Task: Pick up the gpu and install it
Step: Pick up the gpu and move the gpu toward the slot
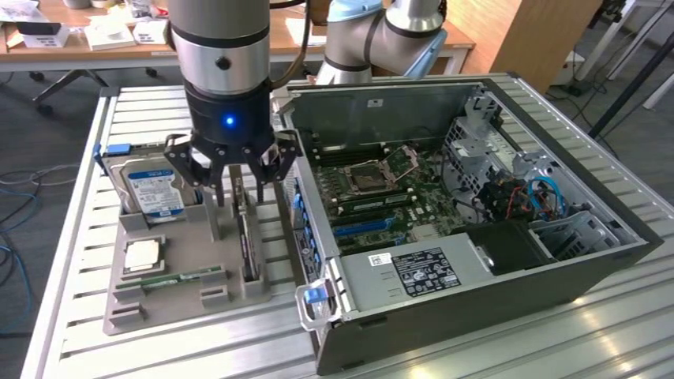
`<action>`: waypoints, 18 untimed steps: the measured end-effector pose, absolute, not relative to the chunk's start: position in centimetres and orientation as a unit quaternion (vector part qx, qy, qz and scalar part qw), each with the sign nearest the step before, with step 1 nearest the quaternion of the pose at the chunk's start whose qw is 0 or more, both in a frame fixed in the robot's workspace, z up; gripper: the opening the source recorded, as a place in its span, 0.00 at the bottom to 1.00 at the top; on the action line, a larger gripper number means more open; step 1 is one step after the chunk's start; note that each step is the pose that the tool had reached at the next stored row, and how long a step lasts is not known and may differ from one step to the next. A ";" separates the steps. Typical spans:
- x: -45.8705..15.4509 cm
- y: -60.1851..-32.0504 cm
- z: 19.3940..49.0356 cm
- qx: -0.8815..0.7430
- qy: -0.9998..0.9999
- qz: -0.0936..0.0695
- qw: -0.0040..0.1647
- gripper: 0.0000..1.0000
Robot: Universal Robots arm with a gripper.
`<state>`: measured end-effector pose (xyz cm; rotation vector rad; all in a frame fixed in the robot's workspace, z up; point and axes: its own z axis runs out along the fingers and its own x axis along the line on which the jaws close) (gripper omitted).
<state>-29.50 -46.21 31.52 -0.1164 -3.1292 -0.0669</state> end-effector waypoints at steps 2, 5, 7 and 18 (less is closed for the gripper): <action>-29.5 -46.2 31.3 -0.037 -0.999 -0.021 0.005 0.53; -29.5 -46.2 31.1 -0.034 -0.999 -0.020 0.005 0.53; -29.5 -46.2 31.0 -0.032 -0.999 -0.019 0.005 0.53; -29.5 -46.2 30.3 -0.029 -0.999 -0.018 0.005 0.53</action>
